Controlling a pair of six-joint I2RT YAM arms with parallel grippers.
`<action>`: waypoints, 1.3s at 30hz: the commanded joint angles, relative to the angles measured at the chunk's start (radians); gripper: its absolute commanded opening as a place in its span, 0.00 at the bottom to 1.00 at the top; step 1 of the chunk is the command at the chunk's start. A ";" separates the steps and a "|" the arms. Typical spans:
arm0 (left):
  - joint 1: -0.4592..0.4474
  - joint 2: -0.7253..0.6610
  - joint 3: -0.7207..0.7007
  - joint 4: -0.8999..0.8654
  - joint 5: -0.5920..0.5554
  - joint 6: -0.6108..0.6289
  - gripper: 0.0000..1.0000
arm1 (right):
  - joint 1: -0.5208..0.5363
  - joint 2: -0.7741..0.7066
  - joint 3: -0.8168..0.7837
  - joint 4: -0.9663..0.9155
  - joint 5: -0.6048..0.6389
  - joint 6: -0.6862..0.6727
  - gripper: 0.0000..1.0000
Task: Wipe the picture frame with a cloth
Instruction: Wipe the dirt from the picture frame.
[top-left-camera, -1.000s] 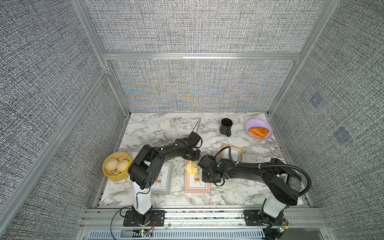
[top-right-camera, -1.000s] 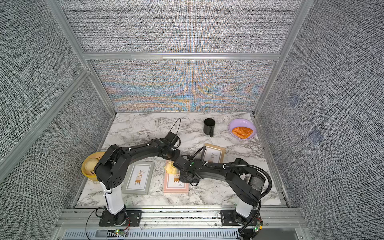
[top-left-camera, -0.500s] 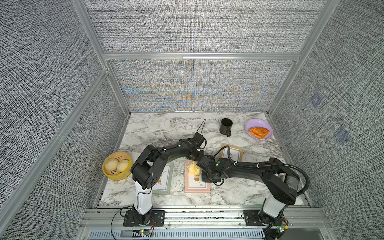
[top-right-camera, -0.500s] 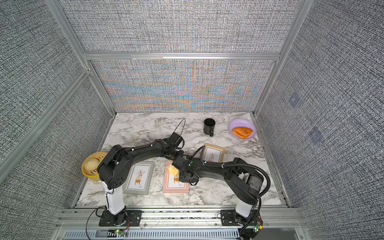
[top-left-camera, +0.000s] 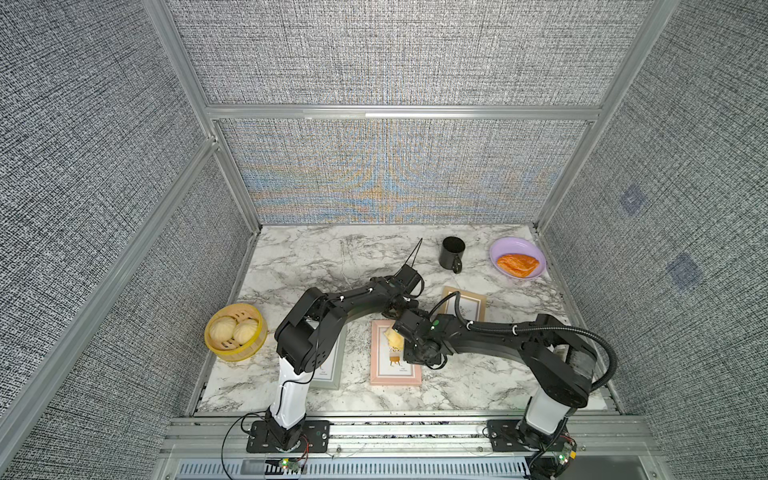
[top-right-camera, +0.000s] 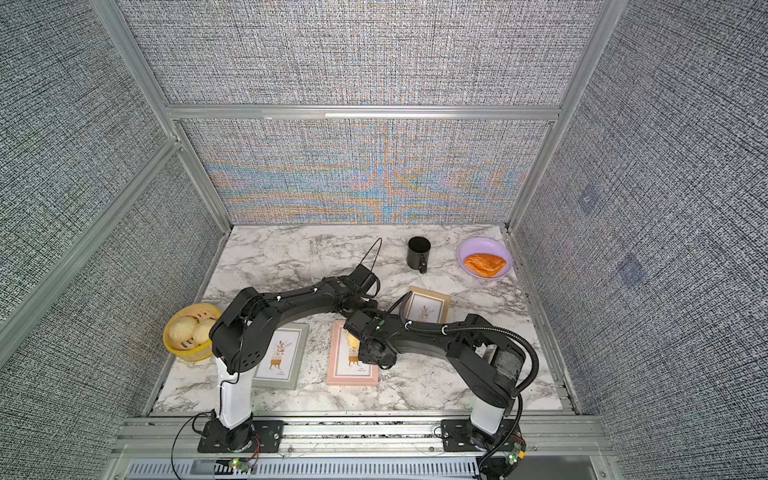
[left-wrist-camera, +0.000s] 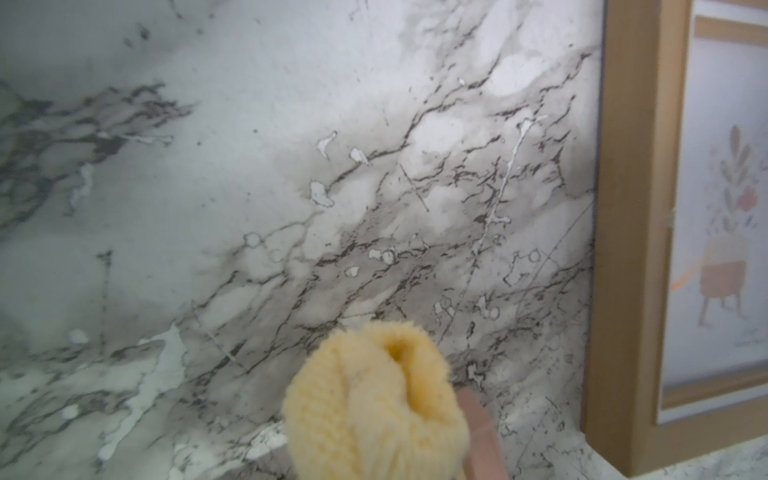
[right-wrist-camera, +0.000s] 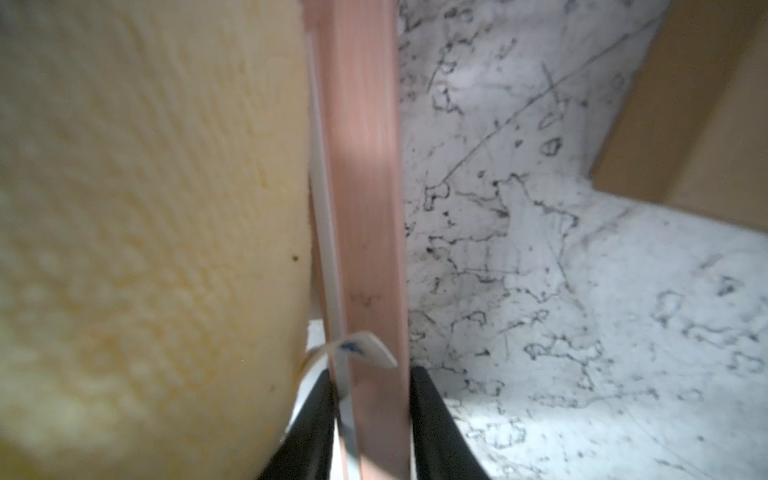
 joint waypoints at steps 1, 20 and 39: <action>0.028 -0.052 -0.038 -0.074 0.009 0.045 0.00 | 0.000 0.020 -0.013 -0.117 0.039 -0.053 0.29; 0.145 -0.253 -0.220 -0.086 -0.046 0.078 0.00 | -0.004 0.029 -0.011 -0.170 0.031 -0.037 0.28; -0.072 -0.569 -0.652 -0.042 -0.056 -0.240 0.00 | -0.005 0.039 -0.015 -0.161 0.016 -0.040 0.28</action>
